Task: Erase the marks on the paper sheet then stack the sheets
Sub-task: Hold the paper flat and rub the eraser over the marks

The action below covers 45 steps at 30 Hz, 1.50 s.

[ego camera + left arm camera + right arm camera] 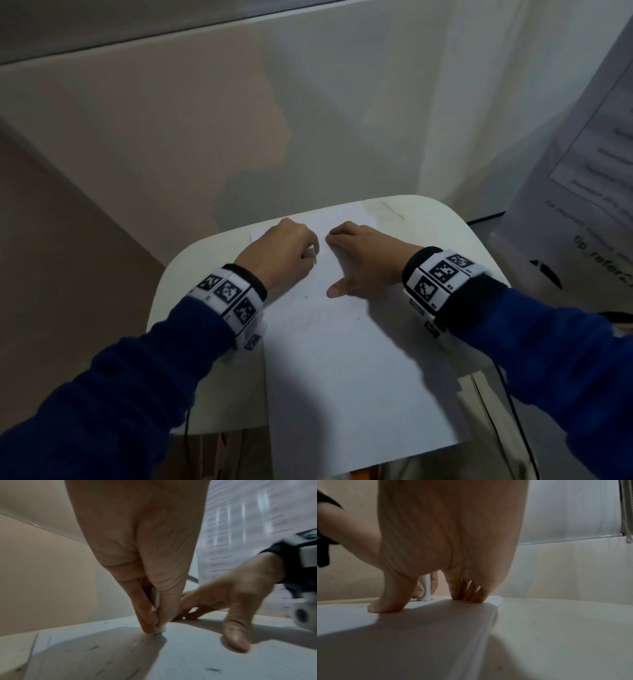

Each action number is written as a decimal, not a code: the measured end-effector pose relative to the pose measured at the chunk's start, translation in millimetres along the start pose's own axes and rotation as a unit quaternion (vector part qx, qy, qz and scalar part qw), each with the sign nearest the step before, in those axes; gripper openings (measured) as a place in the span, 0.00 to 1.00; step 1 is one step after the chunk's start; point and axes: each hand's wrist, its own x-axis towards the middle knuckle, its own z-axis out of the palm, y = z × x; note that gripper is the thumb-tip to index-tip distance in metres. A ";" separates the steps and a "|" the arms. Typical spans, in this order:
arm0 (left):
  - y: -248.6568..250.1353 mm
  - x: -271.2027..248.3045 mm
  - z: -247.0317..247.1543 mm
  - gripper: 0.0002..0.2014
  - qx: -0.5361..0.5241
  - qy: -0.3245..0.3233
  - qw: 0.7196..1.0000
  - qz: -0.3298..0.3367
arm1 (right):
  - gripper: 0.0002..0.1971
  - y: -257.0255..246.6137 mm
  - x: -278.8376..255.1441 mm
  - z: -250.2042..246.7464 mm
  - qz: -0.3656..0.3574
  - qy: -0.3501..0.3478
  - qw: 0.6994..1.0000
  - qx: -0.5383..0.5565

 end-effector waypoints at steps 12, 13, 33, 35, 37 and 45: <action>17.5 -0.9 3.5 0.08 0.017 -0.001 1.000 0.011 | 0.48 0.1 -1.8 -2.1 0.000 -0.018 1.000 0.010; 14.5 4.5 1.8 0.09 0.012 0.008 1.000 0.003 | 0.48 -0.4 -1.3 -2.0 0.002 -0.018 1.000 0.009; 7.4 7.8 1.1 0.08 -0.001 0.029 0.999 -0.020 | 0.42 -13.6 -0.5 -10.2 0.013 -0.036 0.998 -0.049; 12.0 -4.6 3.1 0.08 0.004 0.011 1.000 -0.010 | 0.44 -13.2 2.3 -8.7 0.018 -0.044 0.997 -0.055; 15.1 -15.8 4.2 0.06 -0.003 -0.014 1.000 0.000 | 0.45 -12.6 2.1 -8.9 0.024 -0.048 0.997 -0.049; -6.5 7.2 -5.1 0.09 -0.005 0.028 0.999 -0.030 | 0.44 -16.2 2.0 -10.3 0.036 -0.060 0.996 -0.053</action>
